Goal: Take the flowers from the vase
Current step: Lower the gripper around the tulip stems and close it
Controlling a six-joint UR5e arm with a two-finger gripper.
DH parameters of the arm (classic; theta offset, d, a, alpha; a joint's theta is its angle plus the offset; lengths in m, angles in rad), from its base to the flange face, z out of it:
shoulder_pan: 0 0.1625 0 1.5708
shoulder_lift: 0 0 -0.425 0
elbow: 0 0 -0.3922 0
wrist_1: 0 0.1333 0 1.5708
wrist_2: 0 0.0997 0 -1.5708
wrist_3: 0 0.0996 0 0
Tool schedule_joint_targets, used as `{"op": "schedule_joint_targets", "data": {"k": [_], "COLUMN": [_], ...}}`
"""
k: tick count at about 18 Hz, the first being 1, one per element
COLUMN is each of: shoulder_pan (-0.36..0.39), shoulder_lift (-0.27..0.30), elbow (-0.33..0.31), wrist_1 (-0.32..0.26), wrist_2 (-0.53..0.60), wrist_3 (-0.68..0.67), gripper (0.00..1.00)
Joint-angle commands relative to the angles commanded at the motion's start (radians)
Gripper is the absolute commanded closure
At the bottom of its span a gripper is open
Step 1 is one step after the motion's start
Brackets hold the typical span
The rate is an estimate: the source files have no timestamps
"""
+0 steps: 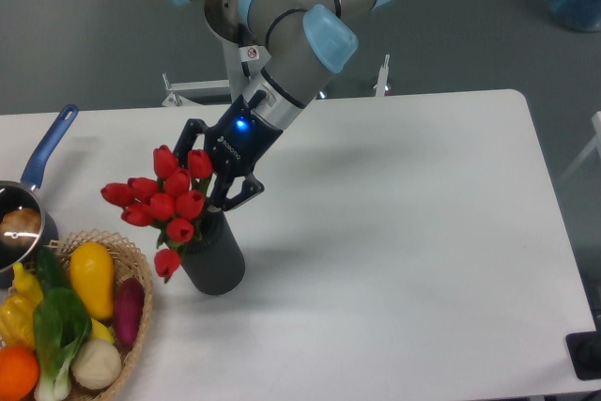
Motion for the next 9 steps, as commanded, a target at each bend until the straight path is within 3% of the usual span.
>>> {"op": "schedule_joint_targets", "data": {"k": [9], "shoulder_pan": [0.061], "shoulder_lift": [0.028], "elbow": [0.090], "wrist_1": [-0.005], "wrist_2": [-0.044], "wrist_3": [-0.152], "gripper": [1.00]}}
